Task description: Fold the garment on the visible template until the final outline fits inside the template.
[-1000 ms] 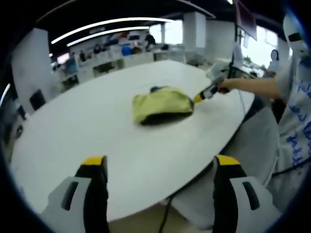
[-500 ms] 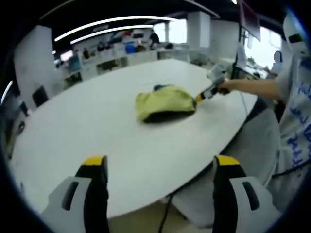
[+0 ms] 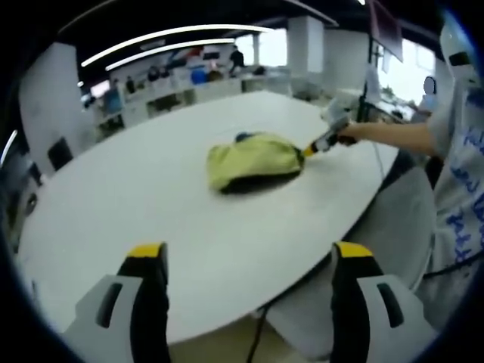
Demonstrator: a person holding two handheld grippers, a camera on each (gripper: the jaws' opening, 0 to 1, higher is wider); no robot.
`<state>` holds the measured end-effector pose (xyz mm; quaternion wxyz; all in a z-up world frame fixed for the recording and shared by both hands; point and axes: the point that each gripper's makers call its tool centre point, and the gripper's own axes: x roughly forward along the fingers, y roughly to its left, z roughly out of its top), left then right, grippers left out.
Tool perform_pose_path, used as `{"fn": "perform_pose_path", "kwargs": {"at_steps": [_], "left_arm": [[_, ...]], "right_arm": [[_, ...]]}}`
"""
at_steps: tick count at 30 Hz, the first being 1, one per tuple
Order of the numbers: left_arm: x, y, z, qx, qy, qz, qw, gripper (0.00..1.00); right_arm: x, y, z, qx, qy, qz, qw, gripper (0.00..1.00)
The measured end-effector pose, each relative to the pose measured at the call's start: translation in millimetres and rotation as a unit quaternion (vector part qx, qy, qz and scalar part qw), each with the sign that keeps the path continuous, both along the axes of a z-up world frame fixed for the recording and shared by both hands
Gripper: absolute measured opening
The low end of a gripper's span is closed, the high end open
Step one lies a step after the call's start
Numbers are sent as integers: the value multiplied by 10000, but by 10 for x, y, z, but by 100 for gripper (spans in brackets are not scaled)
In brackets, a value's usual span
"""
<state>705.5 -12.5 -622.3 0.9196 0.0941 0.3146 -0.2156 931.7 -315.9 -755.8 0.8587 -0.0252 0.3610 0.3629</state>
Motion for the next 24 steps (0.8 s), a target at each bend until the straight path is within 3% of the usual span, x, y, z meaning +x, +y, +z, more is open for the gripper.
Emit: {"fn": "perform_pose_path", "kwargs": {"at_steps": [5,7,10,12,21,24], "left_arm": [[37,-78,18,-4,-57,-89,9999,85],[47,-109,19,-20,-75,-153,9999,84],[88,-156,21,-44,-100,-214,9997,85],[99,-222,31,-104,-138,-332,9993,83],[117,-346,33,-155,-186,-628,9977,82],[204,-390,40,-142,-253,-717,9970,81]], "right_arm": [[-63,16,205,178,-64,-20,9998,3],[-66,9,335,31,-419,70,9991,3],[-150,65,466,214,-427,102,9988,3],[-183,134,643,480,-527,133,9974,3],[-243,324,1274,746,-1151,352,9899,3],[-266,416,1506,882,-1362,440,9858,3]]}}
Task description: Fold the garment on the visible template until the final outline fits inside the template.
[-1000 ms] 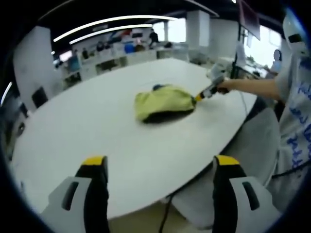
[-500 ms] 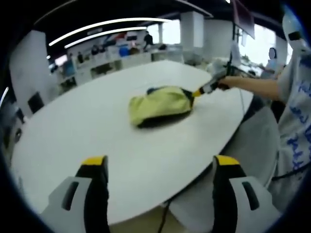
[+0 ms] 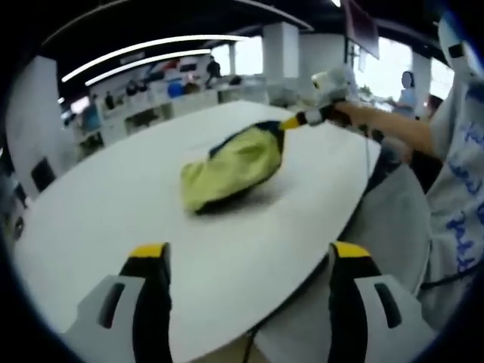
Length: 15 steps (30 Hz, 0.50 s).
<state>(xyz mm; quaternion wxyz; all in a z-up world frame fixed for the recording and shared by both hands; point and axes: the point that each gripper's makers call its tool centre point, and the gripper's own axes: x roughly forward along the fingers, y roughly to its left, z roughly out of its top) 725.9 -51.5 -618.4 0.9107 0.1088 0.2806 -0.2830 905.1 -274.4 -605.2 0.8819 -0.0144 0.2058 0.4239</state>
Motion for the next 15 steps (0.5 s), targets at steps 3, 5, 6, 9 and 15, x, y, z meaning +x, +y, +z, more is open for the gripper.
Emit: {"fn": "perform_pose_path", "kwargs": {"at_steps": [3,5,6,9,15], "left_arm": [[26,-136,53,-24,-120,-154,9998,81],[49,-251,95,-75,-206,-268,9994,80],[55,-290,103,-88,-220,-312,9992,80],[89,-404,112,-99,-270,-415,9987,79],[138,-612,110,-99,-412,-618,9972,74]], "right_arm": [[-9,96,188,4,-316,159,9994,3],[-26,158,289,12,-350,206,9992,3],[-29,184,336,21,-403,229,9989,3],[-43,286,545,103,-590,320,9977,3],[-42,403,797,86,-876,442,9951,3]]}}
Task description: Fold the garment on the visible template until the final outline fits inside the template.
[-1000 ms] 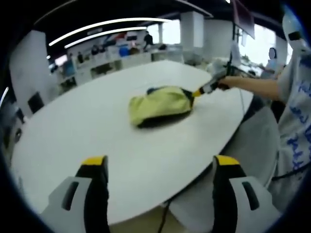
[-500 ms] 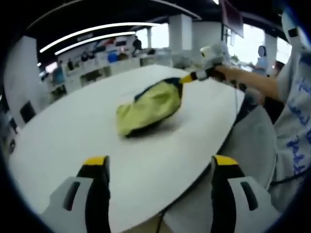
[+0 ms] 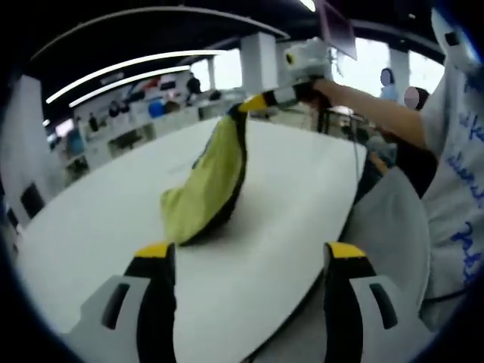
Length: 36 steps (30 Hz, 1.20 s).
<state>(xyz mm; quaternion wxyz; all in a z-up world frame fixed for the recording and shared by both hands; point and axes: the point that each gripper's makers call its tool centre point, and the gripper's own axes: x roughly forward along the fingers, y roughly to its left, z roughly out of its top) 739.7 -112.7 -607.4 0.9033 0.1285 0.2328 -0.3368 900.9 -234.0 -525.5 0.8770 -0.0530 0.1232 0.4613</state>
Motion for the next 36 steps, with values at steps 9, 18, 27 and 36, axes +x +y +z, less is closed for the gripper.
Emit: {"fn": "perform_pose_path", "kwargs": {"at_steps": [9,18,27,36], "left_arm": [[135,-264,-5,-70,-213,-191,9996,65],[318,-617,139,-494,-694,-133,9963,41],[597,-1014,83,-778,-844,-61,9934,34],[761,-1445,-17,-3168,362,423,9469,29]], "right_arm": [[-67,210,346,67,-377,171,9991,3],[-178,384,569,143,-620,277,9976,3],[-279,474,591,136,-755,331,9965,3],[-314,477,586,149,-767,371,9963,3]]}}
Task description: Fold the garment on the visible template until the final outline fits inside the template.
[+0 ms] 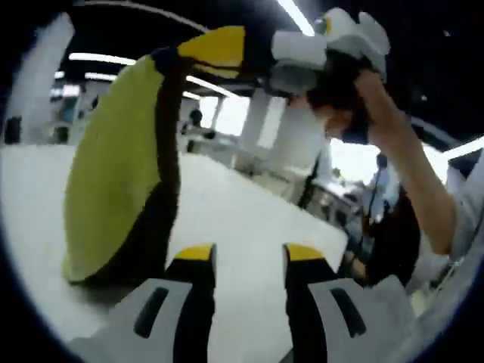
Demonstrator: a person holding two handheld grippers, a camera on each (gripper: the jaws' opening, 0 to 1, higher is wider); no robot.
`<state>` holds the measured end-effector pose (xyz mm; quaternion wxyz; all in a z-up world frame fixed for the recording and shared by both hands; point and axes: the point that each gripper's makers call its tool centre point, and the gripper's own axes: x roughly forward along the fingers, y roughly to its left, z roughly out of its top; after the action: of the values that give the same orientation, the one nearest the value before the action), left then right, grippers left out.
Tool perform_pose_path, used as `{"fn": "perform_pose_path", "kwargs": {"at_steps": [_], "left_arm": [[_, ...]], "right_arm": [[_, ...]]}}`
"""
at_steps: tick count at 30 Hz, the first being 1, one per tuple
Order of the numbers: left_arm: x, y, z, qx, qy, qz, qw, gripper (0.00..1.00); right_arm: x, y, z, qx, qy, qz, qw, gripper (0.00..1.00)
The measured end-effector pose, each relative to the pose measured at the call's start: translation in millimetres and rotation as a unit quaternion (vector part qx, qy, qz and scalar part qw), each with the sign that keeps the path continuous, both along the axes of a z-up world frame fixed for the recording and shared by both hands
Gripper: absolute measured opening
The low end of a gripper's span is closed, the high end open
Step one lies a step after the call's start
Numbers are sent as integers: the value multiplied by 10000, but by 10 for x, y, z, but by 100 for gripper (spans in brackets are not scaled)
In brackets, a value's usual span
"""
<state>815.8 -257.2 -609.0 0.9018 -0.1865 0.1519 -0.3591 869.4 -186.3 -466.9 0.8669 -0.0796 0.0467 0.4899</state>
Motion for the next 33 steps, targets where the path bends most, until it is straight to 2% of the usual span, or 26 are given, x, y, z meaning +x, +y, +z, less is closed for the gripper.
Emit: {"fn": "perform_pose_path", "kwargs": {"at_steps": [1,2,3,4,5,6,7,8,9,11,13,15,18,23,25,27,30,33], "left_arm": [[24,8,-77,10,135,112,9998,30],[65,23,-156,80,148,250,9995,31],[84,6,-196,-110,281,333,9990,32],[85,-23,-262,-411,609,378,9966,32],[98,-20,-311,-456,719,457,9953,32],[119,-3,-361,-297,676,548,9958,32],[152,20,-424,117,440,615,9971,32],[169,26,-463,374,334,682,9964,33],[166,-27,-494,706,148,574,9957,34],[177,-93,-522,1028,-28,530,9933,35],[262,-126,-494,1381,-457,691,9870,34],[312,-137,-474,1449,-605,832,9841,36],[361,-170,-517,1702,-684,845,9794,43],[314,-242,-519,1730,-728,794,9790,51],[308,-203,-464,1852,-990,893,9736,57],[300,-203,-453,1819,-1035,899,9737,62],[294,-148,-450,1885,-953,946,9728,65],[235,-35,-345,1928,-1115,1046,9693,66]], "right_arm": [[-17,-6,2,-10,-17,-2,10000,3],[-26,-10,1,-11,-17,-3,10000,3],[-26,-16,-1,-6,-16,0,10000,3],[-25,-20,-3,-4,-12,1,10000,3],[-26,-23,-4,-5,-11,1,10000,3],[-29,-24,-4,-4,-13,-2,10000,3],[-34,-24,-5,-3,-21,0,10000,3],[-32,-26,-8,-5,-26,1,10000,3],[-32,-24,-13,-7,-28,7,10000,3],[-32,-18,-18,-1,-20,14,10000,3],[-40,-9,-14,5,-29,18,10000,3],[-45,-5,-10,17,-34,18,10000,3],[-39,-23,-12,21,-32,6,10000,3],[-19,-70,-1,26,-51,-41,10000,3],[-13,-92,-3,17,-51,-62,10000,3],[-9,-101,-6,39,-35,-73,10000,3],[-8,-92,-16,29,-48,-88,9999,3],[24,-94,-35,-66,-117,-149,9998,3]]}}
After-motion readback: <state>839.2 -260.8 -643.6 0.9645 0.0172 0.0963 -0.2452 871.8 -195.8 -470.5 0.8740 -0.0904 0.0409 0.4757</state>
